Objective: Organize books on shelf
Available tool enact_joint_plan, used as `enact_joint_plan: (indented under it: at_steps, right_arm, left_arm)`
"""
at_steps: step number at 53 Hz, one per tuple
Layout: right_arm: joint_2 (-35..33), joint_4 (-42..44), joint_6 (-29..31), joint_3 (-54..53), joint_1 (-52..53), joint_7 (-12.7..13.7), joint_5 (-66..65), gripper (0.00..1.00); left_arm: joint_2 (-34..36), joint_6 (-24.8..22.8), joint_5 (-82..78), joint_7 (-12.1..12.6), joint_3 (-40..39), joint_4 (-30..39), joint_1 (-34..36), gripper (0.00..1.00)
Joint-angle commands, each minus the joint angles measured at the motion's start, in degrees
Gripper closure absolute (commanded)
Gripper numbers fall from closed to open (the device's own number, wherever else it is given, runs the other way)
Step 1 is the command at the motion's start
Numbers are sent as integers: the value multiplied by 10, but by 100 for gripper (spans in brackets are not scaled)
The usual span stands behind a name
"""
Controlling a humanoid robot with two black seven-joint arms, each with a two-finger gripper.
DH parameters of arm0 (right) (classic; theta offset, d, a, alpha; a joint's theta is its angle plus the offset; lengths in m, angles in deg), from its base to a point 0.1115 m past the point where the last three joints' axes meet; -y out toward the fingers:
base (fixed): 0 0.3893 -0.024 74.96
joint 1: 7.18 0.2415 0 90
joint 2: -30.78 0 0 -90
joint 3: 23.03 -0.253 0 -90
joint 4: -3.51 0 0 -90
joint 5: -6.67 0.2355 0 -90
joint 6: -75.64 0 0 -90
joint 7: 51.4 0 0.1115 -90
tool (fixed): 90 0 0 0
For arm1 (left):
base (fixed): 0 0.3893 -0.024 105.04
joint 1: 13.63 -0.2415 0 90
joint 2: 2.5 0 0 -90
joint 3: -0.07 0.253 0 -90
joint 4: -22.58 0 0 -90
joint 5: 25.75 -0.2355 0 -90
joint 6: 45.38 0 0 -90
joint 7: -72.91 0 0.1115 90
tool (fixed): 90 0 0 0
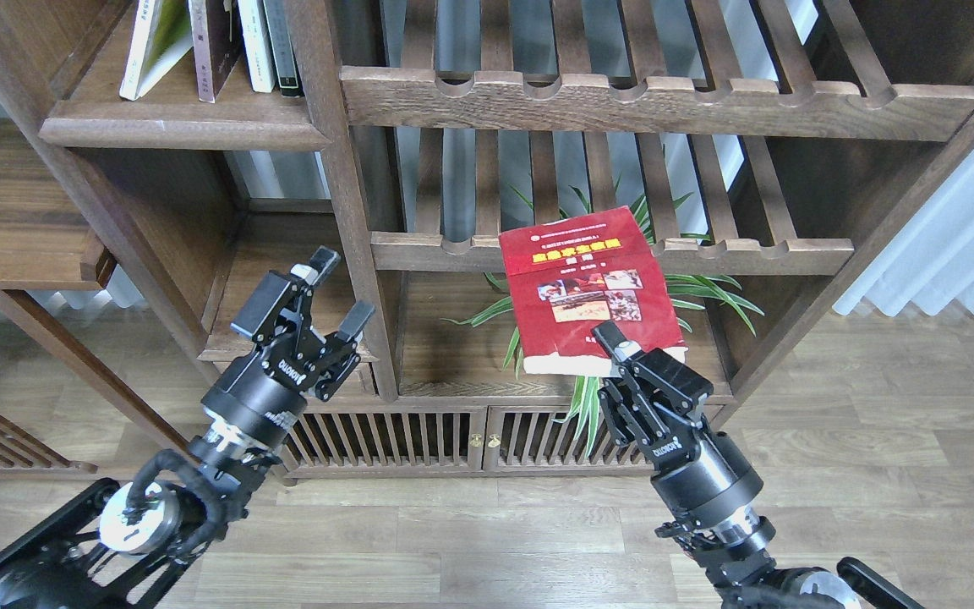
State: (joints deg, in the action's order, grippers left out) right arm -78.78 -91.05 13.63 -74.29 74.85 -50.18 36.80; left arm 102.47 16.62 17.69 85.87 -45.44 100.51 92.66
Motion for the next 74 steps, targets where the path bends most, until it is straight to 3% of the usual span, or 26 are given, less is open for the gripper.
enact_joint_plan:
  at_steps: [1, 23, 52, 74]
  right_arm:
    - [8, 2, 0, 12, 3, 0, -1, 97]
    - [13, 3, 0, 51, 9, 2, -17, 96]
    - [33, 3, 0, 84, 17, 3, -34, 96]
    - [51, 6, 0, 104, 18, 4, -54, 96]
  left_arm:
    - [0, 0, 23, 0, 11, 0, 14, 2]
    - [9, 0, 55, 22, 52, 5, 30, 2]
    - [15, 0, 64, 23, 94, 10, 42, 2]
    - [15, 0, 67, 43, 115, 10, 47, 4]
